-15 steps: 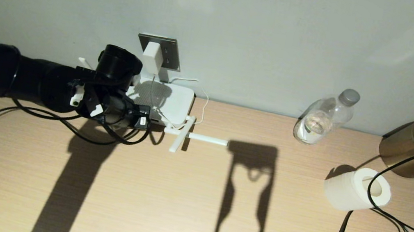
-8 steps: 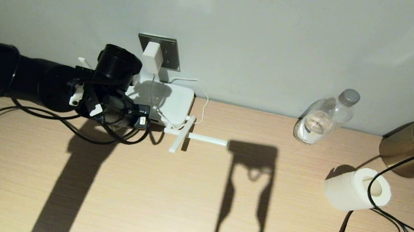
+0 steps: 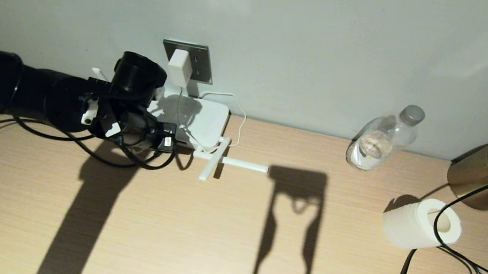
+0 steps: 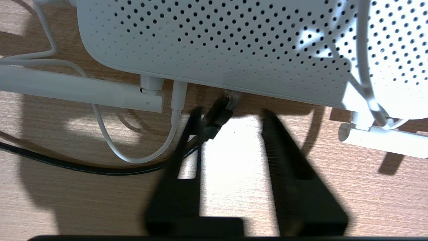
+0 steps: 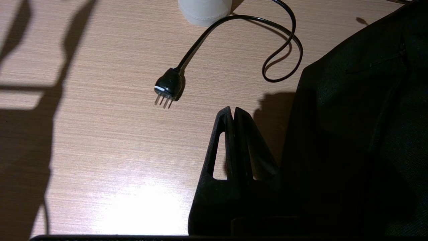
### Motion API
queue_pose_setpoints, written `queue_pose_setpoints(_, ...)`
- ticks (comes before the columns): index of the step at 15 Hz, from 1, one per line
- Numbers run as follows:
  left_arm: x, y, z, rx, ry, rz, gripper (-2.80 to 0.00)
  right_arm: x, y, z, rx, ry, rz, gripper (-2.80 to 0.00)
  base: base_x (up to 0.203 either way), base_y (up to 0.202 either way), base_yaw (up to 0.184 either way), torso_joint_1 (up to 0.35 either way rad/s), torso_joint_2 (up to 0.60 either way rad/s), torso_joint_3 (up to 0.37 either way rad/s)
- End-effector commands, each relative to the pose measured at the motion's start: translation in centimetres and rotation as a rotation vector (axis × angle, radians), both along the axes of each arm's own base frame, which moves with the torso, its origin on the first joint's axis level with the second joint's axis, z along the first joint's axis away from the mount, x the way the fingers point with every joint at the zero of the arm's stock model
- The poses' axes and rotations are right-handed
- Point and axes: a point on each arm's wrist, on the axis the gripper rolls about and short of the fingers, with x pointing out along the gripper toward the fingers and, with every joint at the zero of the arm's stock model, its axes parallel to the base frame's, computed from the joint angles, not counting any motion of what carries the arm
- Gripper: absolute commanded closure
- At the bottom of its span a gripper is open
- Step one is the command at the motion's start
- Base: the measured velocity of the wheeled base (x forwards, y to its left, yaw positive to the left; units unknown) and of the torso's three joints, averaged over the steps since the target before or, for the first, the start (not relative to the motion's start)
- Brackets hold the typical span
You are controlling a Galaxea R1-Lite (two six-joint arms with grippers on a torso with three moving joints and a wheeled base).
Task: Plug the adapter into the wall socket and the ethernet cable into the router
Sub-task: Plug cable into router interface
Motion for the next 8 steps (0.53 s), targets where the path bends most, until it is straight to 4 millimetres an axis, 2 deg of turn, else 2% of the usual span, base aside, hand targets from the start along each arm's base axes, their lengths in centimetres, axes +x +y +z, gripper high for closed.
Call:
queue_pose_setpoints(1, -0.05, 0.01, 0.06, -0.001, 0.0, 0.002, -2.8, 0.0, 0.0, -0.01, -0.001, 0.001, 0.001, 0.0, 0.0, 0.0, 0.0, 0.0, 0.0, 0.0)
queue_pose_setpoints(8, -0.97, 0.27, 0.49, -0.002, 0.0, -0.001, -2.8, 0.01, 0.0, 0.0, -0.001, 0.002, 0.001, 0.0, 0.0, 0.0, 0.0, 0.0, 0.0, 0.0)
